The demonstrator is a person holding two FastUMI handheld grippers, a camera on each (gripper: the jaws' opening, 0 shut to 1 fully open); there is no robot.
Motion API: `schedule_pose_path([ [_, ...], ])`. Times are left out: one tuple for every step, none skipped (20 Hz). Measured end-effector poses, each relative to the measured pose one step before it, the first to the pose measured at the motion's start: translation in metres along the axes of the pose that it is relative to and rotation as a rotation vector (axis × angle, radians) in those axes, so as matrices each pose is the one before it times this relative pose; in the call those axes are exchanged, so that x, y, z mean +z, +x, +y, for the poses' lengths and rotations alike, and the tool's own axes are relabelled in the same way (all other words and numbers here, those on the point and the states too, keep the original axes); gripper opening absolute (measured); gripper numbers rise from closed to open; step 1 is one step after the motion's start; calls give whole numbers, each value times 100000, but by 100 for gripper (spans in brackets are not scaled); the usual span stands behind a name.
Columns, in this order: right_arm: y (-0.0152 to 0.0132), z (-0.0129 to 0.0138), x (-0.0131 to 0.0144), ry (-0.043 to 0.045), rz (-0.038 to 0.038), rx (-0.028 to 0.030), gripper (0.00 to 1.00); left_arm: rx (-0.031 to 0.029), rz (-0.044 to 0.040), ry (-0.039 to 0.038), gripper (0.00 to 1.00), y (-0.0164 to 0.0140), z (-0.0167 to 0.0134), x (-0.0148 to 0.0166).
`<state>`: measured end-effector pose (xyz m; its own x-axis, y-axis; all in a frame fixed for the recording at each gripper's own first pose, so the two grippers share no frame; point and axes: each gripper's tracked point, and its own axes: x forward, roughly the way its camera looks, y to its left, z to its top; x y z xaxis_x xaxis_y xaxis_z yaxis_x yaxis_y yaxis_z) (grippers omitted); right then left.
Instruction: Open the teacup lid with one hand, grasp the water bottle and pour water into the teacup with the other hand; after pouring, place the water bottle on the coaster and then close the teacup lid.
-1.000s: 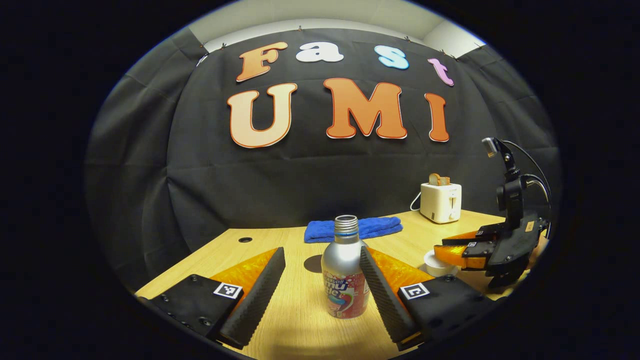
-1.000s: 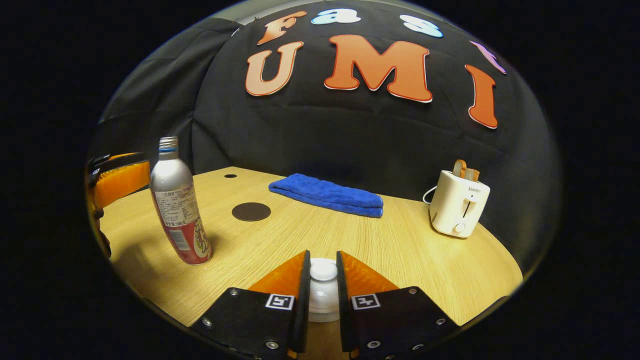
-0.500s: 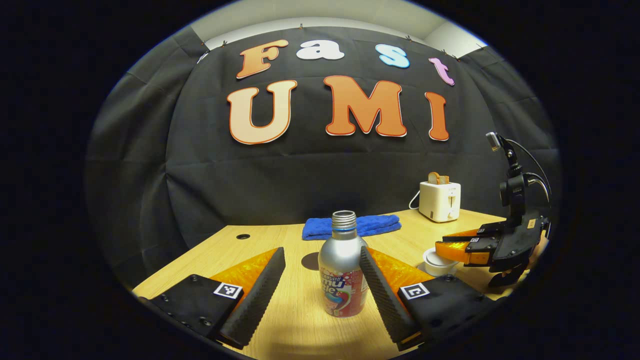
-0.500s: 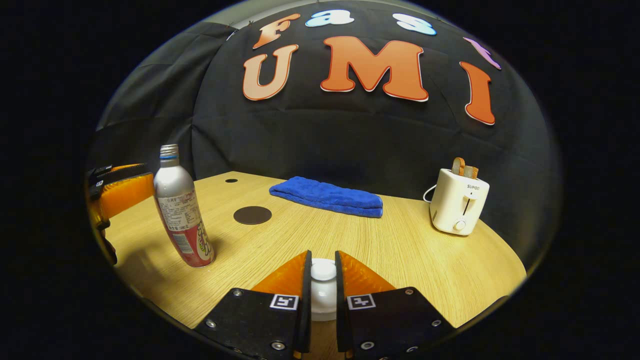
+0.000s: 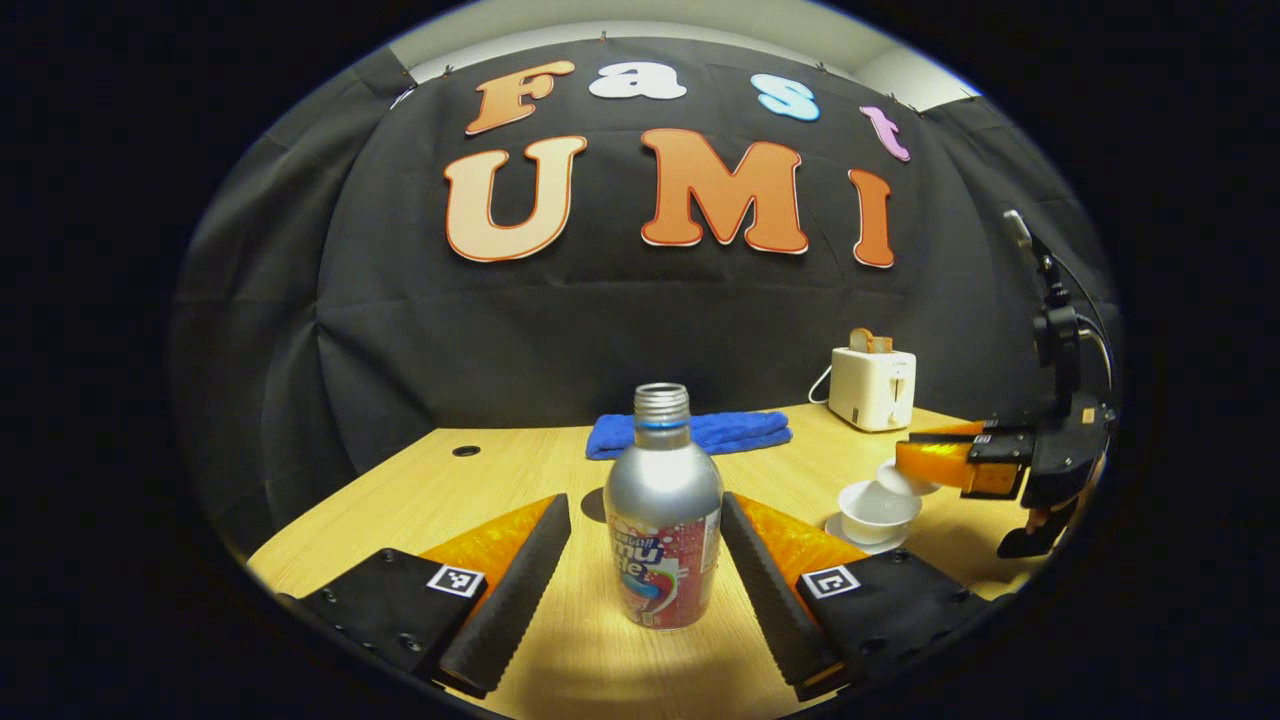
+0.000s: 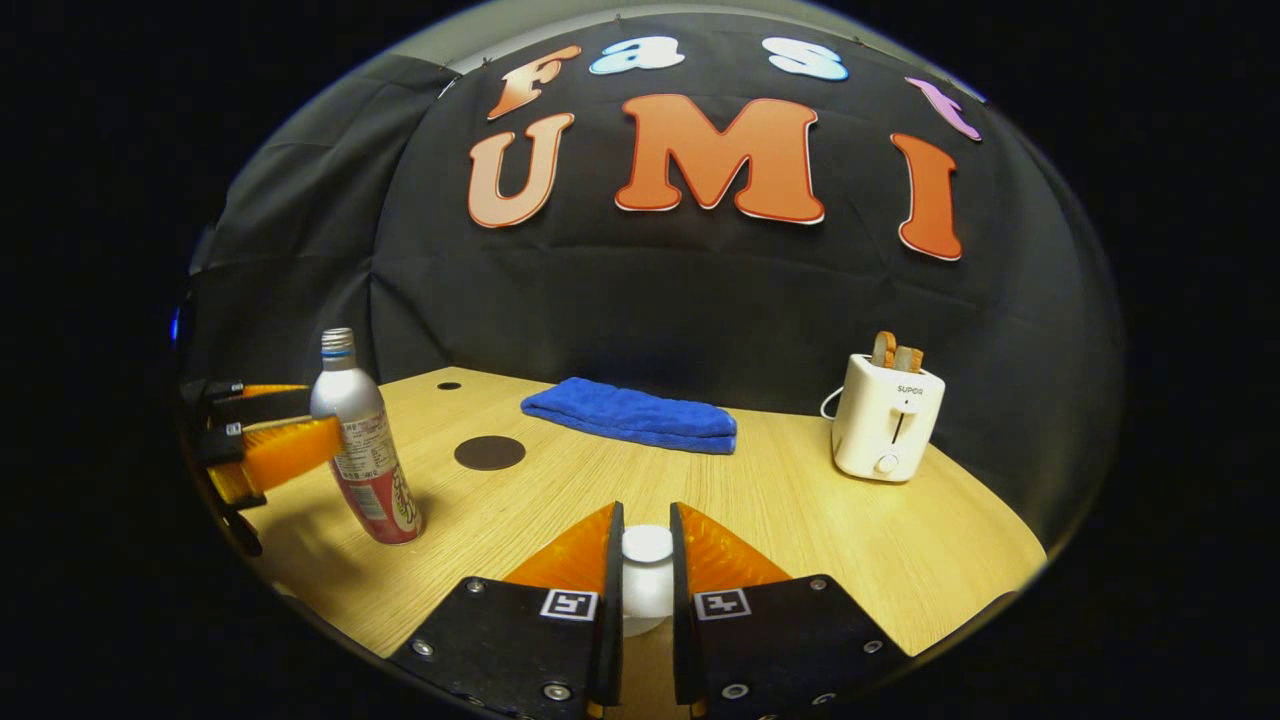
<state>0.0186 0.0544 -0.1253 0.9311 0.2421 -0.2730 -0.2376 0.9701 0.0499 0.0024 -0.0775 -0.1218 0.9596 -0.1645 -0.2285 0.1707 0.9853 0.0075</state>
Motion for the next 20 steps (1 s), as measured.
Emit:
schedule_pose_path([
  [-201, -409, 131, 578, -213, -797, 20, -23, 1768, 315, 99, 275, -205, -726],
  [-83, -372, -88, 857, -234, -604, 21, -29, 1503, -129, 100, 345, -164, -483],
  [-141, -360, 19, 838, -377, -636, 20, -74, 1319, -646, 99, 240, -110, -564],
  [-186, -342, 145, 523, -302, -838, 21, -303, 1030, -1141, 99, 192, -110, -376],
  [-71, -373, 51, 175, -327, -648, 21, -5, 1484, -1507, 100, 455, 66, -454],
  [-164, -270, 177, 36, -502, -694, 21, -8, 1524, -1357, 100, 414, 64, -534],
  [-94, -260, 198, 63, -486, -405, 21, 120, 1541, -1382, 100, 268, 79, -652],
  [-152, -197, 168, 68, -590, -474, 21, -126, 1680, -1197, 99, 256, 46, -535],
  [-40, -203, 77, 75, -577, -336, 21, 526, 2460, -496, 100, 61, 106, -336],
  [-131, -156, 81, -20, -342, -239, 21, -13, -2070, -241, 100, 64, 47, 531],
  [-39, -191, 38, -37, -118, -301, 21, -299, 225, 197, 100, 74, -240, -138],
  [-78, -94, -119, -169, 86, -193, 21, 226, 1473, 470, 100, 394, -7, -266],
  [-24, -182, -37, -110, -70, -280, 21, -7, 787, 523, 100, 96, 8, -202],
  [8, -76, -77, -162, 170, -412, 21, -229, 395, 260, 100, 335, -100, 14],
  [-35, -145, -89, -230, 197, -273, 21, -149, 862, 87, 100, -196, -65, -202],
  [-68, -96, -134, -299, 112, -220, 21, 320, 578, 332, 92, 74, -15, 34],
  [-144, -115, -12, -273, 135, -282, 21, -9, 233, 610, 89, 212, -46, -53],
  [-67, -171, 50, -196, -74, -225, 21, 142, -92, 0, 89, 89, 121, 111],
  [-110, -264, -22, -168, 101, -466, 21, 215, 236, -98, 88, 142, -109, -157],
  [-138, -149, -96, -128, 19, -404, 20, -43, 123, 618, 83, -53, -67, 124],
])
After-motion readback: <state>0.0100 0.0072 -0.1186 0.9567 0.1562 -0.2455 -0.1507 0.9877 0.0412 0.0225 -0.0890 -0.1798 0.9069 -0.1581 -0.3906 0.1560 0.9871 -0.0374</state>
